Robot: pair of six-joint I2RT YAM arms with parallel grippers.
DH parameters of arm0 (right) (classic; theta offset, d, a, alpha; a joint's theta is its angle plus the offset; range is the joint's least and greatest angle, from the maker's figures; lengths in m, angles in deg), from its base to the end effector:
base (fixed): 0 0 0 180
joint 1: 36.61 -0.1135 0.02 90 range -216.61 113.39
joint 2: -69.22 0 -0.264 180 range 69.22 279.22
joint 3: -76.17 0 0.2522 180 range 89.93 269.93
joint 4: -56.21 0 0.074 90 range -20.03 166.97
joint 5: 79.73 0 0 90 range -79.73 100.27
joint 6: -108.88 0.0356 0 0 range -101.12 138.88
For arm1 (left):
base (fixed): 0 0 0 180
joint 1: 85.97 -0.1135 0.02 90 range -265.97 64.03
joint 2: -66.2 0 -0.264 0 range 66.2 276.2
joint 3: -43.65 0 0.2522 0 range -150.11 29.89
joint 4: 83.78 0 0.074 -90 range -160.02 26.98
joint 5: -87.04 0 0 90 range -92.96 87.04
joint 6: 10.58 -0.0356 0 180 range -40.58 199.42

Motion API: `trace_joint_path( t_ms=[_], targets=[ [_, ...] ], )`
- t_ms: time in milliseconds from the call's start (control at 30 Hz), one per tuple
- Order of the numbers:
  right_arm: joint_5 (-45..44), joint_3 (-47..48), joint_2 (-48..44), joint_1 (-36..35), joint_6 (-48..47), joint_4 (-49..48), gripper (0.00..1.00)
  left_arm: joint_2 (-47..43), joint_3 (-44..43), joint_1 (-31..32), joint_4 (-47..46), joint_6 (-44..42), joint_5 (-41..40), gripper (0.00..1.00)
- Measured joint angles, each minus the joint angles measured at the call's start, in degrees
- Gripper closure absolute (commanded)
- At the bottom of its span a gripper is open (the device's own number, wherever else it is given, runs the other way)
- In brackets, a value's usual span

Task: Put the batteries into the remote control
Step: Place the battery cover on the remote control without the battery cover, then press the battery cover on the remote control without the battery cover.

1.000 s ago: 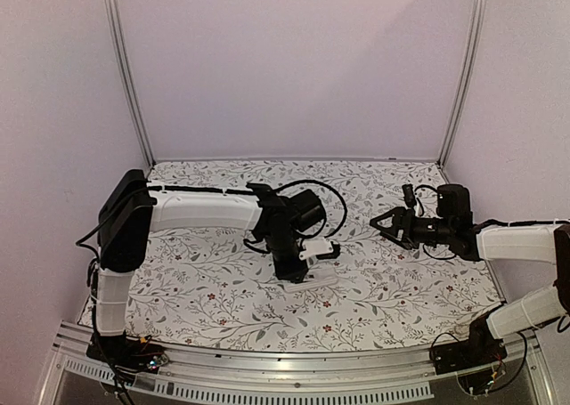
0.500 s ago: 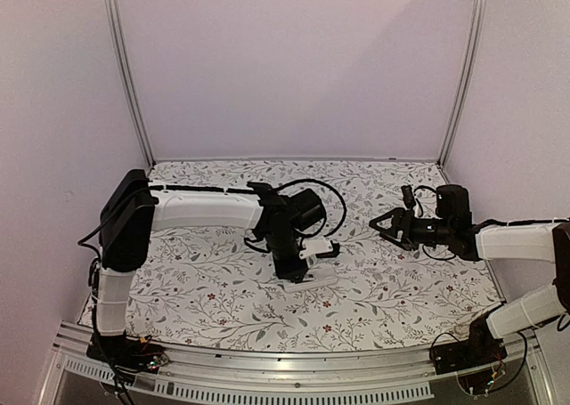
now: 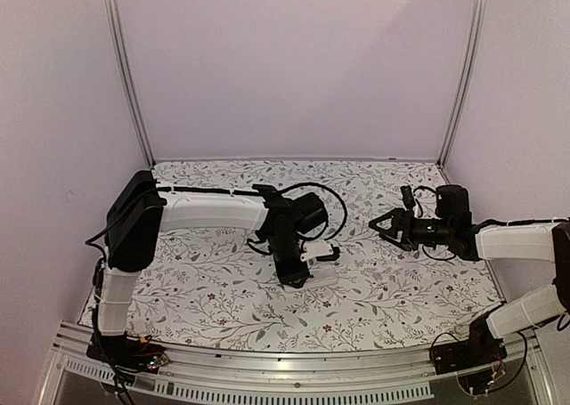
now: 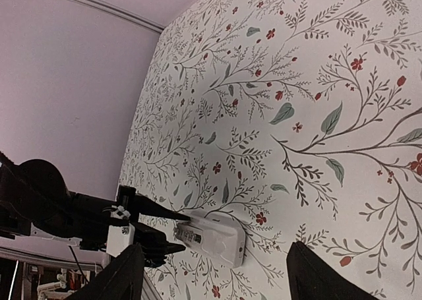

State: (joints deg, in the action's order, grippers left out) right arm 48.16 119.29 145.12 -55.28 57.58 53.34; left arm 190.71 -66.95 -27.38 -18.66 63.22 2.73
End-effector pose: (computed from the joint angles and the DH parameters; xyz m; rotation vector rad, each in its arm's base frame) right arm 0.2357 0.1027 0.1821 -0.0474 2.2370 1.2702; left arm 0.2238 -0.3733 0.1630 1.8268 2.3663 -0.2423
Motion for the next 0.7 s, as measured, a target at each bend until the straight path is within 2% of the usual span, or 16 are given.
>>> trace_joint_path(
  t_ms=[433,700],
  targets=[
    [0.2,0.0,0.0,0.0,0.0,0.0,0.24,-0.7,0.0,-0.1,-0.2,0.7,-1.2,0.33],
    [0.2,0.0,0.0,0.0,0.0,0.0,0.24,-6.0,0.4,-2.4,-2.7,2.0,-2.1,0.33]
  ],
)
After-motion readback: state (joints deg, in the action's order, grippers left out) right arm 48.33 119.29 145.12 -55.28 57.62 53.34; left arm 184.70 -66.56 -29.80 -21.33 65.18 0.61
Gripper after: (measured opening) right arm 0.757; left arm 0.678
